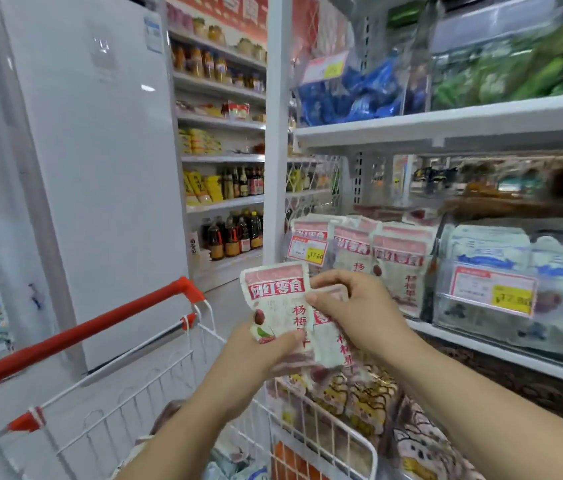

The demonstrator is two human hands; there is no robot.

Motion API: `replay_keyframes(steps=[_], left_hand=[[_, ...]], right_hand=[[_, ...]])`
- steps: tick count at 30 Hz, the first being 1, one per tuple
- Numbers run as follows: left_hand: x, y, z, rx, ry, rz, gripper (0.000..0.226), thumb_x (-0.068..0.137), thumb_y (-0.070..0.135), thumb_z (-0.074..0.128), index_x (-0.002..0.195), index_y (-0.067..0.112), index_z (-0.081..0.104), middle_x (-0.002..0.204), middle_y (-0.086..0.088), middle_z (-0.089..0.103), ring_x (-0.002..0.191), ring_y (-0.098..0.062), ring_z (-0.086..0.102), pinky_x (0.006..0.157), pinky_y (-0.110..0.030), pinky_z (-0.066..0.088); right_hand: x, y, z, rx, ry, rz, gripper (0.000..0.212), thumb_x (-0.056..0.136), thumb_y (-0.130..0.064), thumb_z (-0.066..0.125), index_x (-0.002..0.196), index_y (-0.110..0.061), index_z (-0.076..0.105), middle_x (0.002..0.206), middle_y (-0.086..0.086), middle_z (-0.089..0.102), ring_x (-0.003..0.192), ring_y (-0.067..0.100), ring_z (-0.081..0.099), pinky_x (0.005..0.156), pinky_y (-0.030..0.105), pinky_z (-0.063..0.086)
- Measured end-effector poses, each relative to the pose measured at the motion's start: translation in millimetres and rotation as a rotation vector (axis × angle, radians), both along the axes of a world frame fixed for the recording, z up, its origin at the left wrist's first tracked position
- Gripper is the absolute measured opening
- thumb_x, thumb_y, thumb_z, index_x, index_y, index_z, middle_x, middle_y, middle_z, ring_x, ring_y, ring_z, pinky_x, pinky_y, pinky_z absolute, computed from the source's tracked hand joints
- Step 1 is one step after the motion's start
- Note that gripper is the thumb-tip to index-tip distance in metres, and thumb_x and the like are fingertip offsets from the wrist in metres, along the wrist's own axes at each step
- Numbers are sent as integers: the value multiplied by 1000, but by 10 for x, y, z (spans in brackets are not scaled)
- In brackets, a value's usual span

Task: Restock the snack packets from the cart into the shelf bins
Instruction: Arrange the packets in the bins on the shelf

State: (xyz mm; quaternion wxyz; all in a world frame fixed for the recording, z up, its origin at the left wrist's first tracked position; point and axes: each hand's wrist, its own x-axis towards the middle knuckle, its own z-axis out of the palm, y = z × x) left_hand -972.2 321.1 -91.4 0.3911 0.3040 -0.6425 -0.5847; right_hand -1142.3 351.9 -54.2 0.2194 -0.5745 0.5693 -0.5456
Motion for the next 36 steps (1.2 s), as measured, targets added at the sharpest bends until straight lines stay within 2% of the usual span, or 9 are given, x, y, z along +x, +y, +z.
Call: replay_keyframes(steps=[3,7,9,16,23,26,29,34,36], left_hand=[[-245,40,228,72,109,34,20,96,9,62,114,18,66,97,-3,79,84,-20,77,70,-28,59],[-373,-45,570,108,190,49,19,97,10,60,113,12,69,100,-10,78,83,-20,75,68,-28,60],[-402,-109,702,148,222,48,20,96,10,61,115,12,69,103,-11,77,85,-21,74,73,-33,60],[-573,-312,1027,290,297,31,13,93,11,65,103,6,72,85,-11,77,75,-19,74,64,-33,61],[-780,-879,1457,259,142,-33,25,90,18,73,108,0,70,87,-13,78,74,-21,69,65,-29,60],[-915,-1153,1612,135,-43,-103,25,94,15,70,111,-2,66,94,-17,77,69,-22,70,56,-26,59],[-1111,-1411,1746,44,-152,-141,29,94,13,69,117,-3,59,101,-21,76,78,-28,73,59,-30,60],[-1419,-1824,1940,-30,-145,-84,14,96,12,67,101,0,61,69,-9,73,68,-23,71,72,-36,62],[-1509,-1969,1987,-34,-160,-72,11,97,12,67,94,2,63,67,-8,72,69,-23,69,70,-34,61]], right_hand=[[-91,70,200,-131,148,-80,30,89,-25,72,110,-41,58,119,-22,58,110,-4,54,97,22,46],[-286,269,343,-164,636,11,71,83,-44,73,142,-48,33,160,-28,2,132,-29,8,109,5,17],[-389,314,397,-143,818,49,71,83,-44,71,143,-47,34,161,-28,-9,141,-18,12,110,8,24],[-565,205,830,-82,1249,-10,84,87,-26,61,152,-51,13,166,-13,4,150,17,14,117,41,31],[-892,-329,1153,-165,1410,-216,51,87,-8,60,133,-29,53,134,-6,56,127,18,46,93,39,52],[-1129,-566,1321,-47,1384,-319,42,83,-2,58,116,-28,58,112,-4,66,106,20,63,74,33,49],[-1345,-819,1472,-27,1304,-414,36,85,0,53,105,-28,58,103,-2,68,98,23,66,74,36,53],[-1542,-1109,1578,-28,1188,-439,24,89,-10,50,78,-30,46,96,2,65,92,23,63,70,33,43],[-1634,-1173,1563,-13,1154,-465,18,91,-14,48,88,-31,53,100,-1,64,95,22,63,80,34,49]])
